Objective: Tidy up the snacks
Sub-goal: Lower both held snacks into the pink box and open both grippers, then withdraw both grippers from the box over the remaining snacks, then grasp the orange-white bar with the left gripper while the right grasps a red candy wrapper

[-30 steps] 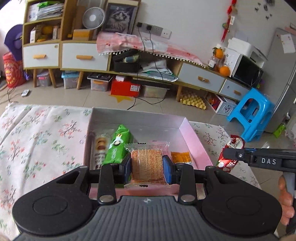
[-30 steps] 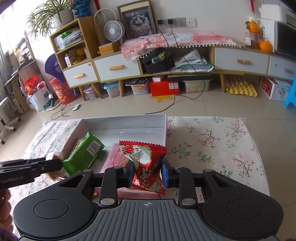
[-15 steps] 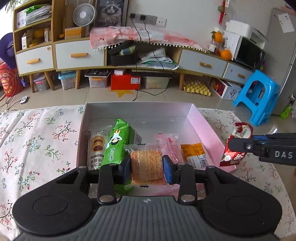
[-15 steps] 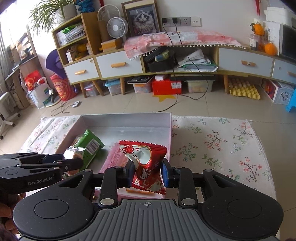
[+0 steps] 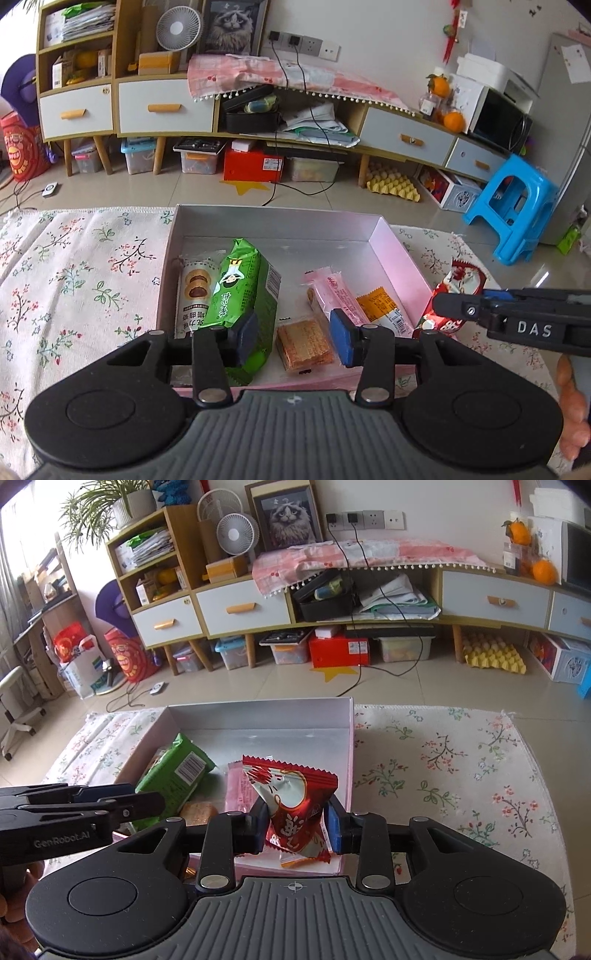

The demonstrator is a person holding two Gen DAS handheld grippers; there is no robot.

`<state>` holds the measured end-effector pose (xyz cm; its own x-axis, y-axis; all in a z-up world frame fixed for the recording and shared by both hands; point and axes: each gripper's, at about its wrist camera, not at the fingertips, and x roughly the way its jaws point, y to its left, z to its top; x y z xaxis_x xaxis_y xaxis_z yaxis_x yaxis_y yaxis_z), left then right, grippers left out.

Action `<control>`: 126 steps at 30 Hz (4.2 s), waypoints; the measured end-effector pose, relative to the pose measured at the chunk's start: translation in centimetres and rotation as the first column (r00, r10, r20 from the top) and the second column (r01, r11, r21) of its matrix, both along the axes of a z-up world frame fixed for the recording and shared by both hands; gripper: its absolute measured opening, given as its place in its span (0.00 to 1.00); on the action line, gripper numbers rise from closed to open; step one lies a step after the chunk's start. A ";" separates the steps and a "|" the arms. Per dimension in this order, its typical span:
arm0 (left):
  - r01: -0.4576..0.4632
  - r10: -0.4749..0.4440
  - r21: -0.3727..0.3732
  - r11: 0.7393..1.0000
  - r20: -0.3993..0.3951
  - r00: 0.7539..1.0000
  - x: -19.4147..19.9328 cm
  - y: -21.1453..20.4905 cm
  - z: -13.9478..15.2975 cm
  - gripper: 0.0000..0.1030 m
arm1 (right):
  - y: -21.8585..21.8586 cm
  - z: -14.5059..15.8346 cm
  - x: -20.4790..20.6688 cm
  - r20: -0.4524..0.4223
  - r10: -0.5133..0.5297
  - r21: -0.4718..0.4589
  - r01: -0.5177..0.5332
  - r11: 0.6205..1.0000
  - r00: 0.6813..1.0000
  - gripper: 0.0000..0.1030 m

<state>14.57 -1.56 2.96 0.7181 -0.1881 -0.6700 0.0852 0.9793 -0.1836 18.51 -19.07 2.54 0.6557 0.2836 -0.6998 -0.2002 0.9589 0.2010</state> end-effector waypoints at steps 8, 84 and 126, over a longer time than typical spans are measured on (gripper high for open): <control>-0.055 0.053 -0.082 0.995 -0.025 0.998 -0.6 1.6 0.6 0.45 | -0.4 0.5 -0.4 -0.016 -0.005 0.057 0.005 0.998 1.000 0.48; -0.163 0.164 0.022 0.986 -0.206 0.965 -6.0 6.2 -1.0 0.84 | -3.7 0.1 -7.2 -0.134 -0.094 -0.235 0.061 0.970 0.987 0.84; -0.167 0.192 0.122 0.978 -0.238 0.952 -4.7 5.0 -3.3 0.35 | -5.1 -3.2 -4.4 -0.296 -0.237 0.116 0.282 0.953 0.925 0.39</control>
